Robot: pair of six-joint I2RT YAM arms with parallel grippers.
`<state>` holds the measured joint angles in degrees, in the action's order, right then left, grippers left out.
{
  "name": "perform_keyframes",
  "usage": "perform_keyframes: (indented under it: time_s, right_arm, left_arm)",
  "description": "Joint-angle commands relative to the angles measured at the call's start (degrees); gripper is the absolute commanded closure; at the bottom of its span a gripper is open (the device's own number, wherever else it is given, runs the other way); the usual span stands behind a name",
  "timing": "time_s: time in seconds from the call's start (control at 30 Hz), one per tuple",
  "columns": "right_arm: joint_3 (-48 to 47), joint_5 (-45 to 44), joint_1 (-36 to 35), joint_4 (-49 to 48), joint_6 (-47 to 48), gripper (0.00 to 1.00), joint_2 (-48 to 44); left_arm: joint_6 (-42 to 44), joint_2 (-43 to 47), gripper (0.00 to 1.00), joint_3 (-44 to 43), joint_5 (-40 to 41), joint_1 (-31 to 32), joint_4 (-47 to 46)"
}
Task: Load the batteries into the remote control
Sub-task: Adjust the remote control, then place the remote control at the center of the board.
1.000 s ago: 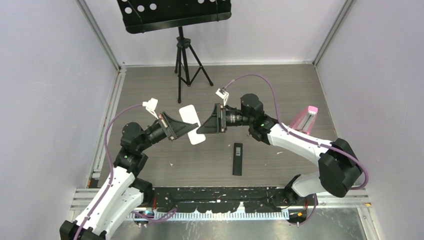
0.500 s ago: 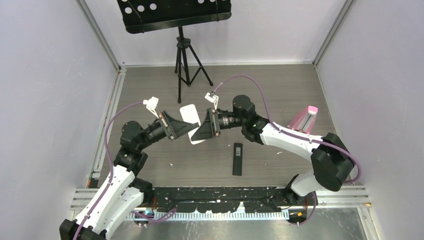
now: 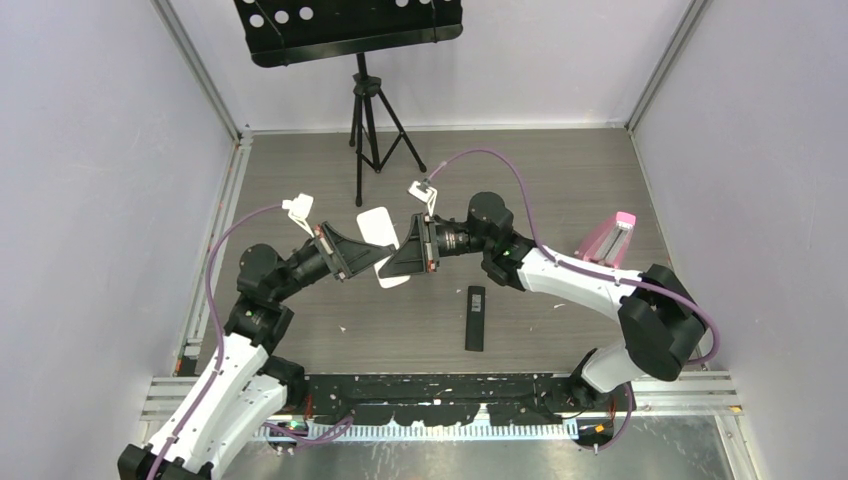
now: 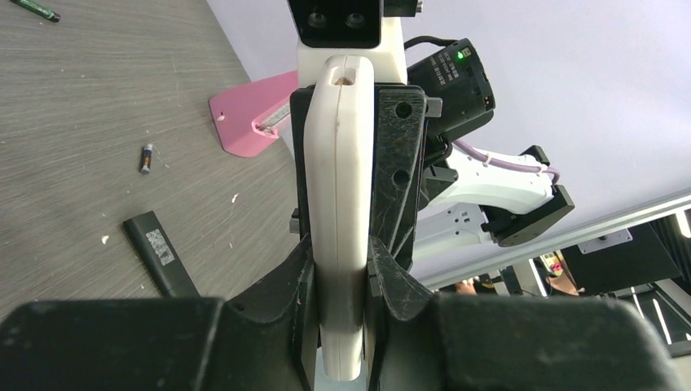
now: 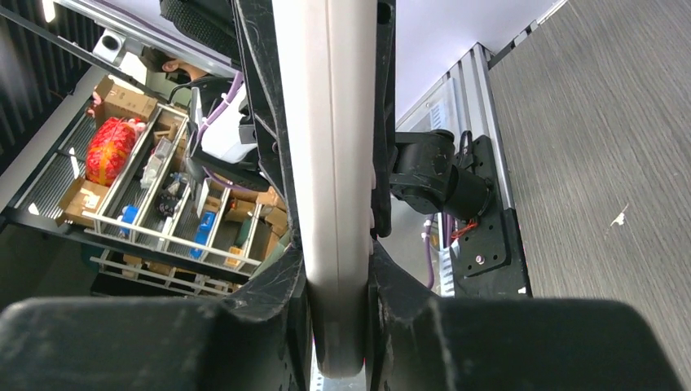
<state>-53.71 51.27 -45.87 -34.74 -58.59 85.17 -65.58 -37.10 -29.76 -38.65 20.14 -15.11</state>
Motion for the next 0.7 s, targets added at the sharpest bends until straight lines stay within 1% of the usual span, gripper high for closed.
perform_keyframes:
  time_s: [0.0,0.13,0.2,0.23,0.27,0.33,0.37,0.43,0.5,0.57,0.67]
  right_arm:
    - [0.5,-4.99,0.25,-2.33,-1.75,0.99,0.36]
    - [0.55,-7.18,0.21,2.2,0.7,1.0,-0.61]
    - [0.5,-8.21,0.24,4.52,2.01,1.0,-1.09]
    - [0.41,-8.84,0.21,6.05,2.83,1.0,-1.33]
    - [0.3,-10.08,0.2,8.29,3.64,1.0,-1.66]
    - [-0.25,-12.0,0.25,12.58,5.68,1.0,-2.02]
    - [-0.59,-13.15,0.27,14.73,6.71,1.0,-2.28]
    - [-1.69,-16.41,0.34,21.09,9.52,1.0,-2.67]
    - [-4.02,-21.7,0.38,30.19,13.39,1.0,-2.57]
    - [-7.94,-29.52,0.37,41.48,18.47,1.0,-1.14]
    - [-15.98,-44.87,-0.45,57.11,26.55,1.0,3.76]
  left_arm:
    - [2.91,1.1,0.92,-3.3,0.48,0.25,2.45]
    - [6.77,1.89,0.7,-4.9,4.1,0.25,9.03]
    - [8.98,2.31,0.5,-6.01,7.24,0.25,13.31]
    - [10.05,2.49,0.43,-6.47,8.8,0.25,15.47]
    - [11.57,2.62,0.33,-7.0,10.35,0.25,17.8]
    - [13.5,2.75,0.18,-8.11,13.86,0.25,22.54]
    - [14.48,2.78,0.13,-8.65,15.48,0.25,25.22]
    - [16.46,2.84,0.07,-9.69,18.81,0.25,29.36]
    - [18.02,2.72,0.02,-11.04,24.28,0.25,35.37]
    - [19.31,2.43,0.01,-12.64,29.36,0.25,41.63]
    - [20.12,2.46,0.0,-14.09,36.55,0.25,48.82]
